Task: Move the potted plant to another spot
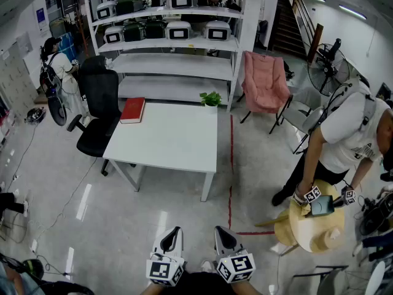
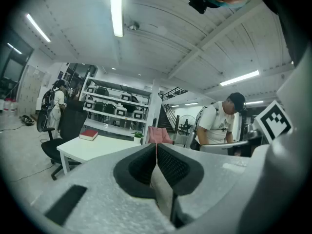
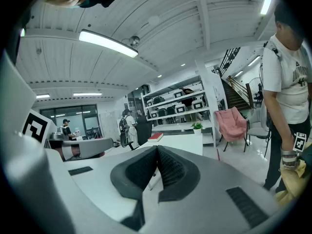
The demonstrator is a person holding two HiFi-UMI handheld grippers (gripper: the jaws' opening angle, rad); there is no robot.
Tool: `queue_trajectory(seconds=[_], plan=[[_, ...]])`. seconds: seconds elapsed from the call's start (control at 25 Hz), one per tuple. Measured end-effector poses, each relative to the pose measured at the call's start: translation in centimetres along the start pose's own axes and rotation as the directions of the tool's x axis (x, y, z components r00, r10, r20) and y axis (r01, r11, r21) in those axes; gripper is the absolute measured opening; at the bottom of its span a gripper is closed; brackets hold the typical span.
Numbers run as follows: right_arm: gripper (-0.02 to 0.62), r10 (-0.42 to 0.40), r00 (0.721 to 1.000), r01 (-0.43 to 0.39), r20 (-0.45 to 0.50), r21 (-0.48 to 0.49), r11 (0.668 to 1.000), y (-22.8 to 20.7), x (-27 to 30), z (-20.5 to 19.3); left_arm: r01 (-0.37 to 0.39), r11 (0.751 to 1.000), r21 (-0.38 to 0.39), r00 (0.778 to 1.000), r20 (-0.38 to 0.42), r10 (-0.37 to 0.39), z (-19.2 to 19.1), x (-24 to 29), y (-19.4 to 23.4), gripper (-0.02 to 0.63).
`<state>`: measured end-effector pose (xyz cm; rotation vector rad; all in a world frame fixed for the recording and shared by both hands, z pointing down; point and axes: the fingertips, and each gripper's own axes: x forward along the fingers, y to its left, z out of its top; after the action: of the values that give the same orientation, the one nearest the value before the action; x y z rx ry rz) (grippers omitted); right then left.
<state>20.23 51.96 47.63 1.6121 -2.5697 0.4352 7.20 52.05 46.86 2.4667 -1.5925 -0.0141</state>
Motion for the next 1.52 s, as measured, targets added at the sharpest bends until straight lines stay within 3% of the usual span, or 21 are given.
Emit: queue_trajectory(seconds=[0.52,1.52], plan=[[0.012,0.006,1.000,-0.006,-0.008,-0.002,1.000,0.3,0.7,-0.2,0.007,1.000,-0.005,1.000,0.003,-0.007,0.1,0.4,0.4,0.023],[0.012,-0.040,0.999,0.040,0.006,0.005,0.999,7.4,6.1,-1.9,0.043,0.998,-0.041,0.999,-0.018,-0.044,-0.8,-3.0,8.9,0.023]])
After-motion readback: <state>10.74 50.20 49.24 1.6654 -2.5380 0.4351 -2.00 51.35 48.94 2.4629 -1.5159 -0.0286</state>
